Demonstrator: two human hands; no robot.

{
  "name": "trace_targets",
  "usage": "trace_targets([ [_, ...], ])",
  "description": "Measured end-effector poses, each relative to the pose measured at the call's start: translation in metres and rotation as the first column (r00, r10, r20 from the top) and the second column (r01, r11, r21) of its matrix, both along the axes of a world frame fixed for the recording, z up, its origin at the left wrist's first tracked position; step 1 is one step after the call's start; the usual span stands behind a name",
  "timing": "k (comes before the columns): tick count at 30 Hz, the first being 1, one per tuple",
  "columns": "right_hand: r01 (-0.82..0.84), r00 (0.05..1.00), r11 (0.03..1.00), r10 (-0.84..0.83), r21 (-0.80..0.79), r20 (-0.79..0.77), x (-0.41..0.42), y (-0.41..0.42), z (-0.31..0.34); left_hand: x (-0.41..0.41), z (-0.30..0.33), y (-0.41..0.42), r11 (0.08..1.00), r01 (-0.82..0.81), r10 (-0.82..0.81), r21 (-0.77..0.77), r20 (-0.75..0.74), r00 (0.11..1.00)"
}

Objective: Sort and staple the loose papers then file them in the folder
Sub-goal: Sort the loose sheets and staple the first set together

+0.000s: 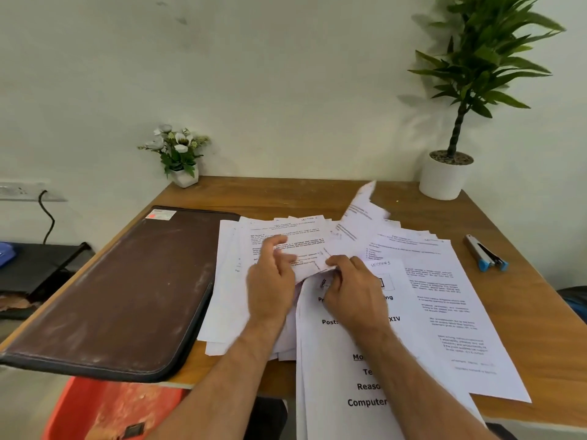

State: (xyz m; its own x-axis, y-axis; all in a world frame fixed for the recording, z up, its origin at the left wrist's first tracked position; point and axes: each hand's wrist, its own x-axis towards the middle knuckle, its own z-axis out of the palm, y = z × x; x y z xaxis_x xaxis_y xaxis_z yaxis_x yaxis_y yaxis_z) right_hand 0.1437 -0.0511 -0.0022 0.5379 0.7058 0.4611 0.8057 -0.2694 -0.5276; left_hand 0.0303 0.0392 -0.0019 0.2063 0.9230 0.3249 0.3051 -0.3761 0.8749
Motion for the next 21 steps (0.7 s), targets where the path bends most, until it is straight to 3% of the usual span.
trace_targets([
  [2,-0.005,1.000,0.999,0.004,-0.033,-0.028,-0.001,0.002,0.002,-0.005,0.000,0.011,0.973,-0.222,0.231,0.062,-0.302,0.925],
  [3,-0.011,0.999,0.999,0.009,-0.042,-0.032,-0.001,0.002,0.003,-0.007,0.001,0.015,0.967,-0.254,0.241,0.022,-0.409,0.880],
  [8,-0.011,0.999,0.998,0.009,-0.054,-0.033,-0.002,0.002,0.000,-0.003,0.021,0.027,0.927,-0.303,0.131,-0.219,-0.569,0.812],
  [11,-0.025,0.999,0.998,0.023,-0.057,-0.037,-0.002,0.001,-0.001,-0.008,0.023,0.040,0.902,-0.369,0.196,-0.224,-0.549,0.812],
  [14,-0.037,0.998,0.998,0.034,-0.059,-0.047,-0.001,0.002,-0.001,-0.017,0.021,0.043,0.924,-0.348,0.277,-0.162,-0.347,0.896],
  [17,-0.039,0.999,0.997,0.036,-0.067,-0.037,-0.001,0.003,0.000,-0.024,0.022,0.043,0.931,-0.343,0.308,-0.126,-0.235,0.922],
  [21,-0.037,0.998,0.997,0.034,-0.067,-0.049,0.000,0.002,0.001,-0.026,0.023,0.041,0.945,-0.316,0.283,-0.080,-0.276,0.918],
])
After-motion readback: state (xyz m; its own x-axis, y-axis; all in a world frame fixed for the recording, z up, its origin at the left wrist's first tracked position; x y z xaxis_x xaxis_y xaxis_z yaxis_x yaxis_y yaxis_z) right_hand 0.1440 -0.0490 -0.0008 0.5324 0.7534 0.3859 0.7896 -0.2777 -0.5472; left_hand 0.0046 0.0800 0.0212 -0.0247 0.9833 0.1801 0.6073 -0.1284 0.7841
